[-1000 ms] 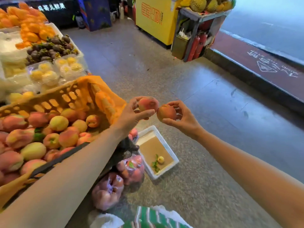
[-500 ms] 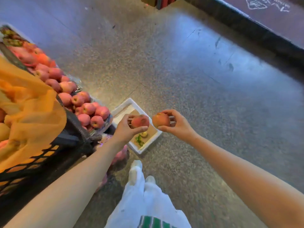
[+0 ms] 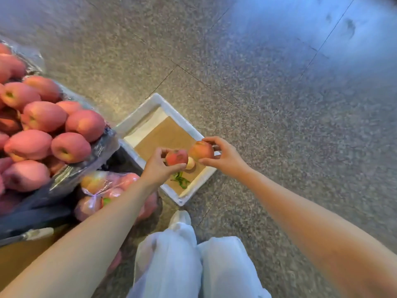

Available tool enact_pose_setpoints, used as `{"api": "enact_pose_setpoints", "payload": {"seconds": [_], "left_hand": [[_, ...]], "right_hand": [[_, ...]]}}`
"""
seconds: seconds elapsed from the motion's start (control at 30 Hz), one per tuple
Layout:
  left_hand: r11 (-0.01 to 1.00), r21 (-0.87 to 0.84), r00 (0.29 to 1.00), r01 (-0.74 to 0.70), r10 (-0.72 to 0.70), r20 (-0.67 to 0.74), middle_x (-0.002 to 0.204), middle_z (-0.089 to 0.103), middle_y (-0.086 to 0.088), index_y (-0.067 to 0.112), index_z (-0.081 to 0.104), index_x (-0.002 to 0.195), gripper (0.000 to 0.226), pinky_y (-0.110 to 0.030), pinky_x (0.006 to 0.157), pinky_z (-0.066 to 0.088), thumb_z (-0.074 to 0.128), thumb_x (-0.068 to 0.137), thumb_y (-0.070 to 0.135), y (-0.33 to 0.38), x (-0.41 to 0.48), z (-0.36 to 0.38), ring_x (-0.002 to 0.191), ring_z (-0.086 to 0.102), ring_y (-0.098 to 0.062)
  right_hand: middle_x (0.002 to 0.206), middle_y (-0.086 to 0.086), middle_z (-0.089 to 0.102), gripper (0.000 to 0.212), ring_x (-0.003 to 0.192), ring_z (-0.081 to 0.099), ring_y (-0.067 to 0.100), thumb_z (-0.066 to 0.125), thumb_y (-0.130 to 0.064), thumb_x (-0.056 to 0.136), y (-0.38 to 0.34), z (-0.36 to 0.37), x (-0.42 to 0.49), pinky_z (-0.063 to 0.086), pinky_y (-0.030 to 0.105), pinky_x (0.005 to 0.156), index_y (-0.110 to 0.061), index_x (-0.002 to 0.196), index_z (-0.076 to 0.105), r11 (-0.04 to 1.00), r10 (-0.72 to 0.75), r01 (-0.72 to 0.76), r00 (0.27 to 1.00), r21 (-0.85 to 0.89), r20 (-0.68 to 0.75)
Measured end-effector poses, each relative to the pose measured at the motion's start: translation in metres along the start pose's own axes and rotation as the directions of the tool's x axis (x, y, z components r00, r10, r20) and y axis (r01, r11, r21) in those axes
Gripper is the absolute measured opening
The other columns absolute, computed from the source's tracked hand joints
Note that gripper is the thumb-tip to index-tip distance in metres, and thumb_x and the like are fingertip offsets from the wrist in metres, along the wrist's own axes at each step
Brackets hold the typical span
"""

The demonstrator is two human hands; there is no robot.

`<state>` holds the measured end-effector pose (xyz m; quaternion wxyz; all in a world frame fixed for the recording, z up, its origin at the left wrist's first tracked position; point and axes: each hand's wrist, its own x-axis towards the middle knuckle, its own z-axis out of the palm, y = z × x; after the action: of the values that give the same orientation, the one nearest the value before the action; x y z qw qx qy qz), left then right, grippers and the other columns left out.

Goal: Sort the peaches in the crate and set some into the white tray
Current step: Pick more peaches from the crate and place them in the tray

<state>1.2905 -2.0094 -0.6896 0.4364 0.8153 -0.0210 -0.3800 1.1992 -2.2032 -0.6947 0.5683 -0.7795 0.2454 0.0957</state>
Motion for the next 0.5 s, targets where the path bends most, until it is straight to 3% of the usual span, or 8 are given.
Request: {"api": "enact_pose_setpoints", "payload": {"seconds": [0.17, 0.27, 0.5], "left_hand": [[0.988, 0.153, 0.999, 0.004, 0.003, -0.044, 0.103, 0.062, -0.002, 0.016, 0.054, 0.111, 0.059, -0.029, 0.076, 0.048, 0.088, 0.065, 0.031, -0.095, 0.100, 0.031, 0.091, 0.060, -0.020], [0.976, 0.217, 0.997, 0.032, -0.017, -0.071, 0.104, 0.058, -0.001, 0.016, 0.052, 0.116, 0.058, -0.031, 0.078, 0.043, 0.085, 0.070, 0.028, -0.134, 0.144, 0.046, 0.093, 0.056, -0.021], [0.949, 0.295, 0.989, 0.109, -0.074, -0.127, 0.115, 0.060, -0.009, 0.014, 0.053, 0.121, 0.060, -0.044, 0.091, 0.048, 0.084, 0.071, 0.025, -0.193, 0.204, 0.061, 0.102, 0.058, -0.029]], "right_hand": [[0.121, -0.004, 0.057, 0.059, 0.104, 0.055, 0.013, 0.083, -0.020, 0.072, 0.107, 0.045, 0.079, 0.050, 0.029, 0.085, -0.021, 0.125, 0.057, 0.990, 0.007, -0.005, 1.000, -0.142, 0.018], [0.121, -0.003, 0.058, 0.058, 0.105, 0.054, 0.012, 0.081, -0.021, 0.074, 0.155, 0.069, 0.121, 0.051, 0.035, 0.091, -0.020, 0.127, 0.057, 0.978, -0.002, 0.003, 1.000, -0.210, 0.005], [0.130, 0.002, 0.057, 0.061, 0.119, 0.053, 0.021, 0.076, -0.028, 0.079, 0.209, 0.106, 0.185, 0.045, 0.039, 0.099, -0.024, 0.134, 0.048, 0.920, 0.018, -0.010, 1.000, -0.391, 0.017]]}}
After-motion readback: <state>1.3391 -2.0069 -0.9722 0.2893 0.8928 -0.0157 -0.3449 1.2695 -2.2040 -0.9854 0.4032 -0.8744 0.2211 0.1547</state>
